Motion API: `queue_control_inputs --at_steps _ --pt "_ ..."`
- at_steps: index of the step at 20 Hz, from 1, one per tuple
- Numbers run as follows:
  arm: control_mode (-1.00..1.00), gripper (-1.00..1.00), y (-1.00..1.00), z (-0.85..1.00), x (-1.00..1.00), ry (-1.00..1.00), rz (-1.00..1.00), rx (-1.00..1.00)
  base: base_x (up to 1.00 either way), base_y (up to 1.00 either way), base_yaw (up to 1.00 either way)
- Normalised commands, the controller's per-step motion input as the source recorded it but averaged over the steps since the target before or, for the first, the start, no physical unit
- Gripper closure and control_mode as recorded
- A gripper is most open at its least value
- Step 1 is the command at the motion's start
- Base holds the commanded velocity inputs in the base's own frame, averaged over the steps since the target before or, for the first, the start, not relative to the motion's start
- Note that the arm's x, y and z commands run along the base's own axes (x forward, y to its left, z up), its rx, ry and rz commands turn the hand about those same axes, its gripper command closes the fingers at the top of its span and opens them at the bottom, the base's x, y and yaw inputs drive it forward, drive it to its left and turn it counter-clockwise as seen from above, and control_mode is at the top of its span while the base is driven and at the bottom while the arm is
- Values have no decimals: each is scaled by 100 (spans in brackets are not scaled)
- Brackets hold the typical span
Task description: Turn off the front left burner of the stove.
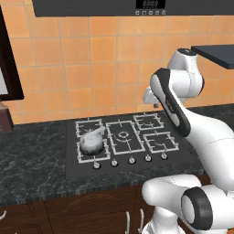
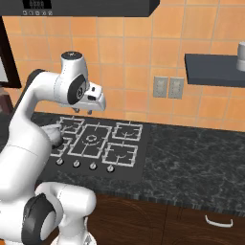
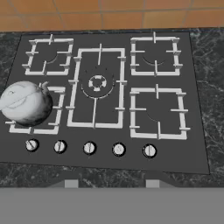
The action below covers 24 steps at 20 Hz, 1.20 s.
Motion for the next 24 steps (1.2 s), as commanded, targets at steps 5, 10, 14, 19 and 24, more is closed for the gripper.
queue_control_inputs --at_steps 5,10,14,19,24 --pt "-100 -100 17 -5 -15 0 3 -1 0 0 0" --pt "-100 -100 92 -44 -22 0 16 -2 0 0 0" --pt "-100 -100 100 -67 -18 0 21 -4 0 0 0" --pt "-100 -100 100 -77 -18 0 21 -8 0 0 0" --pt "-100 -100 92 -80 -1 0 18 -4 0 0 0"
